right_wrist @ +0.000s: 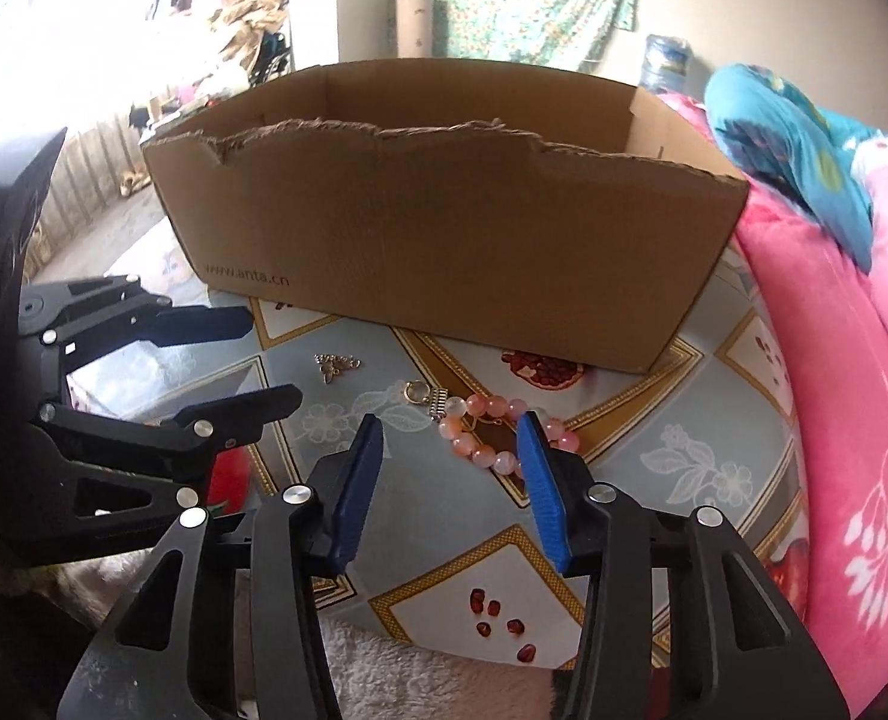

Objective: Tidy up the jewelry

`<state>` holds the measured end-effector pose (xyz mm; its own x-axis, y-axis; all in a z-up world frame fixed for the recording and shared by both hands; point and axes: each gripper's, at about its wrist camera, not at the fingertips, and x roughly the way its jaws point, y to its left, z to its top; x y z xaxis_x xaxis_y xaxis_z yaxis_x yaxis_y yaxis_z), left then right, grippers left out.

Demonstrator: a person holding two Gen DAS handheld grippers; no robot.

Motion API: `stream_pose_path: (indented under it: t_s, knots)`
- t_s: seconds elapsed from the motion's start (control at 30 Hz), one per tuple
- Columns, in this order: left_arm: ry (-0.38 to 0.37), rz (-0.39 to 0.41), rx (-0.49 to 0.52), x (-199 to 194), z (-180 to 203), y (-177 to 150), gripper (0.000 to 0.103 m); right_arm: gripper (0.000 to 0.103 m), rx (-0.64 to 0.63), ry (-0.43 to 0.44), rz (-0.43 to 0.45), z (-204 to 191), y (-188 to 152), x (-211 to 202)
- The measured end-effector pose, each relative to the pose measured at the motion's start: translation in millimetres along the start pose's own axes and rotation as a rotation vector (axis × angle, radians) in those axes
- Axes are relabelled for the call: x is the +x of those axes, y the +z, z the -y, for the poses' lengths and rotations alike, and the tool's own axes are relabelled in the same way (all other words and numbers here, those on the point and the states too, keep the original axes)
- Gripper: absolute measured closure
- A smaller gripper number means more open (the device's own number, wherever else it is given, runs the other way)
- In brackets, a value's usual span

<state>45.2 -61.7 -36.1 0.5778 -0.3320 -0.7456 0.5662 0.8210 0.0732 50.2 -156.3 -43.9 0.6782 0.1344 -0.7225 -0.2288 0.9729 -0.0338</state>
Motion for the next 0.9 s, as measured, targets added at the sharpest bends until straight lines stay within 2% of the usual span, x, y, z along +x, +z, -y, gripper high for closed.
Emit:
stream_pose_path:
  t_s: [0.07,0.2,0.27,0.3,0.33,0.43,0.7,0.77,0.9]
  knots:
    - [-0.003,-0.01,0.004,5,0,2,0.063,0.069,-0.046,-0.005,-0.019,-5,1,9]
    - [-0.007,-0.021,-0.003,11,-3,6,0.065,0.073,-0.112,-0.045,-0.062,-8,0,28]
    - [-0.012,-0.027,-0.006,13,-5,7,0.066,0.075,-0.105,-0.033,-0.058,-6,0,30]
    - [-0.013,-0.03,-0.008,13,-5,6,0.066,0.09,-0.097,-0.018,-0.062,-4,1,31]
    - [-0.016,-0.032,-0.011,14,-6,6,0.066,0.095,-0.085,-0.016,-0.072,-1,2,32]
    - [-0.024,-0.031,-0.019,15,-9,6,0.067,0.096,0.013,0.039,-0.081,17,6,27]
    - [-0.021,-0.001,-0.052,10,-20,1,0.067,0.096,0.347,0.145,0.018,84,22,-11]
    - [-0.02,0.007,-0.072,6,-25,-3,0.067,0.096,0.373,0.177,0.041,87,27,-21]
    - [0.018,0.016,-0.098,-4,-36,-14,0.067,0.096,0.322,0.216,0.049,65,29,-32]
